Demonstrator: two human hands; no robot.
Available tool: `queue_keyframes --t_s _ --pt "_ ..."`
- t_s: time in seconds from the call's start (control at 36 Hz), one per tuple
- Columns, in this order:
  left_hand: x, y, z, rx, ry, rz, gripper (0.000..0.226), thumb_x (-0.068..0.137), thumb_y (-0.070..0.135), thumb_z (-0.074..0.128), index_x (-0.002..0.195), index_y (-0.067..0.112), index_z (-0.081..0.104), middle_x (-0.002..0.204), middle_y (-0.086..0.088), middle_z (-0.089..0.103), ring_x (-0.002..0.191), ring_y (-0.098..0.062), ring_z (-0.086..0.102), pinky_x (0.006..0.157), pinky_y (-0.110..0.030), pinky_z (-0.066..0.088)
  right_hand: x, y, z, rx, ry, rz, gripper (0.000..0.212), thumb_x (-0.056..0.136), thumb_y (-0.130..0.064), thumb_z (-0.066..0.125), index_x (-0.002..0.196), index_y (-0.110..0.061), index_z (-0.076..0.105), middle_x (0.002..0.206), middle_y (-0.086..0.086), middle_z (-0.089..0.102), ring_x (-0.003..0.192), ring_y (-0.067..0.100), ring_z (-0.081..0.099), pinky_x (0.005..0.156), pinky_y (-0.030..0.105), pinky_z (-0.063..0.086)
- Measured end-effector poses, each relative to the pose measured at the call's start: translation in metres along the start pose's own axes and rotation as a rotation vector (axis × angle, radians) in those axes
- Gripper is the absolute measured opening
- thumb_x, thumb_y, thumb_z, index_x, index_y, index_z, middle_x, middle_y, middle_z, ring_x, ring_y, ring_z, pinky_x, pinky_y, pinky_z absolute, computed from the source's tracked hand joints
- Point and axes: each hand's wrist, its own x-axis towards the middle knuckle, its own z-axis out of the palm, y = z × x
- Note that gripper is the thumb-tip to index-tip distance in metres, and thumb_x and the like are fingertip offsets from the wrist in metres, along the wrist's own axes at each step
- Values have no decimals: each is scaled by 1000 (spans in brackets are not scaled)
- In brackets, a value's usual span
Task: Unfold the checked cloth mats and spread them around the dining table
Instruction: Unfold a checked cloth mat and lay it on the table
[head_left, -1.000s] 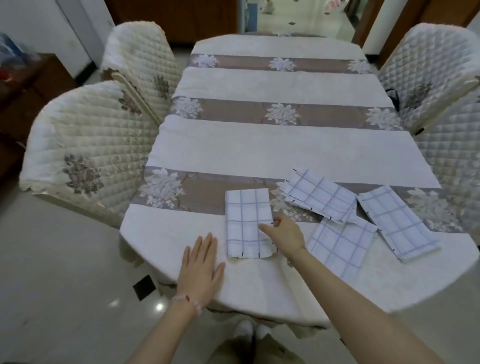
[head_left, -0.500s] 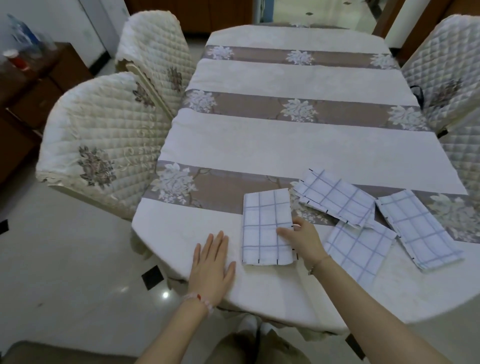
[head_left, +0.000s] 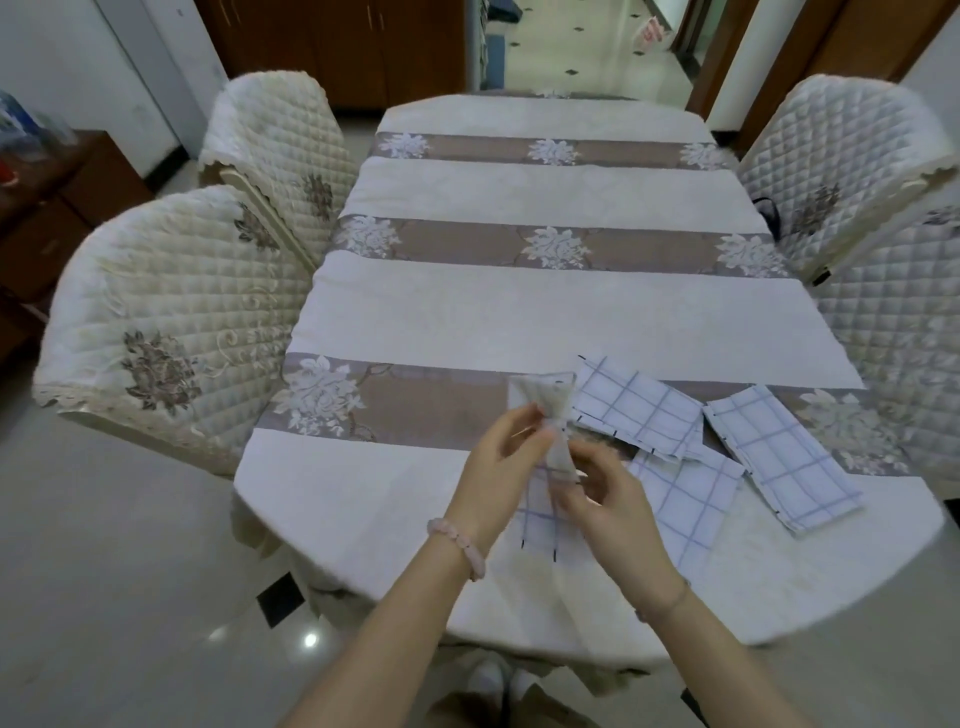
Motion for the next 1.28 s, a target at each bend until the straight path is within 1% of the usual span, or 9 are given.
queue_keyframes --t_s 0.08,0.17,0.31,0.47,0.67,0.83,0.97,1.17,1.28 --pt "-1 3 12 -85 9 -56 26 91 24 58 115 15 61 102 6 66 104 -13 61 95 -29 48 -6 -1 -4 52 -68 37 33 89 -8 60 117 -26 60 115 -12 65 104 4 63 86 24 53" --pt "-6 1 16 -94 43 -27 11 91 22 57 94 13 64 84 5 65 84 -8 63 74 -19 50 -10 0 -10 149 -89 101 34 88 -13 62 120 -25 60 118 -7 64 106 10 63 92 34 52" --pt "-13 -4 20 -100 45 -19 19 90 23 58 91 5 61 77 1 65 67 -4 62 58 -15 48 -11 1 -14 194 -8 161 23 89 -23 60 112 -22 63 114 1 65 107 20 62 94 44 51" --pt "-20 -7 22 -76 35 -67 25 94 21 54 88 0 67 87 -12 65 82 -17 63 76 -37 56 -11 -4 -16 217 63 204 31 83 -33 66 105 -13 60 103 5 64 100 21 64 85 36 56" --pt "-27 -6 21 -130 14 -115 25 95 20 52 100 3 69 92 -10 71 82 -16 67 64 -25 55 -11 -7 -24 227 103 211 11 89 -19 60 88 -9 61 84 1 64 82 16 64 69 23 55" --pt "-15 -4 -14 -84 222 -122 17 91 28 56 79 19 65 85 -9 56 78 -22 49 63 -31 41 -6 -4 -58 321 151 315 12 91 -13 55 83 -11 64 76 1 67 63 13 62 53 22 51" --pt "-1 -9 -43 -35 279 -101 16 81 34 62 76 18 63 85 -8 53 83 -21 47 78 -36 37 0 7 -76 285 147 406 14 93 -18 54 88 -11 65 78 0 68 66 16 62 52 22 52" --pt "9 -28 -54 91 379 -188 25 94 20 52 70 20 45 70 6 33 62 -6 31 59 -23 25 -1 29 -77 391 116 635 18 94 -21 52 103 -9 62 82 3 62 66 18 57 56 28 49" --pt "7 -42 -53 42 408 -276 22 96 18 48 74 17 51 75 6 44 80 -15 42 80 -26 32 -16 41 -70 415 1 735 14 91 -20 56 95 -9 64 77 3 63 63 17 57 59 29 50"
